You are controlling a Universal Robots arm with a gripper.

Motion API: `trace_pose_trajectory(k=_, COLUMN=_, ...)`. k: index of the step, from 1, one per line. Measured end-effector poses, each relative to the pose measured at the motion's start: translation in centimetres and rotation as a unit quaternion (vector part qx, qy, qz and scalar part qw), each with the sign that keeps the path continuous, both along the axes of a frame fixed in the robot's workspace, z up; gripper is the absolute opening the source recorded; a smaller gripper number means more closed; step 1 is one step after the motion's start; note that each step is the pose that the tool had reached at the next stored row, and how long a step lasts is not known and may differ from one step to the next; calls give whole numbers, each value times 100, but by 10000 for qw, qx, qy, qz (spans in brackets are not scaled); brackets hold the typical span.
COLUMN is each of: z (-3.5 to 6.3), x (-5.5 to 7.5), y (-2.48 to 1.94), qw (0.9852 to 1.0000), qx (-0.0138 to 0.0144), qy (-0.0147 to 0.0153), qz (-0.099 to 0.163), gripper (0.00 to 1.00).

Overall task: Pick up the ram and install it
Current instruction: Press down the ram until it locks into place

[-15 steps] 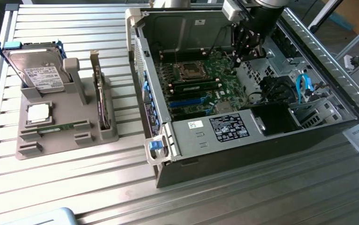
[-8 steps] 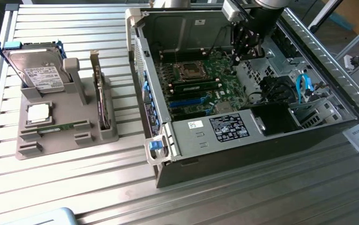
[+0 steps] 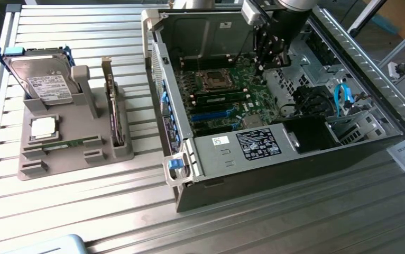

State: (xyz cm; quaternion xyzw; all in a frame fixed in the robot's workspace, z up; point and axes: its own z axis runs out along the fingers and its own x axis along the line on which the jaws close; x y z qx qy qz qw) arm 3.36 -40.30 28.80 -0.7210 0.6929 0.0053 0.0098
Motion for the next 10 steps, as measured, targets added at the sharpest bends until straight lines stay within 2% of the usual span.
trace_pose_trajectory(k=4, z=-78, x=-92, y=0, qw=10000, qx=-20, qy=0, qz=-2, gripper=10)
trace_pose_trajectory(k=10, z=-221, x=-137, y=-4, qw=10000, qx=-31, qy=0, qz=-3, gripper=10)
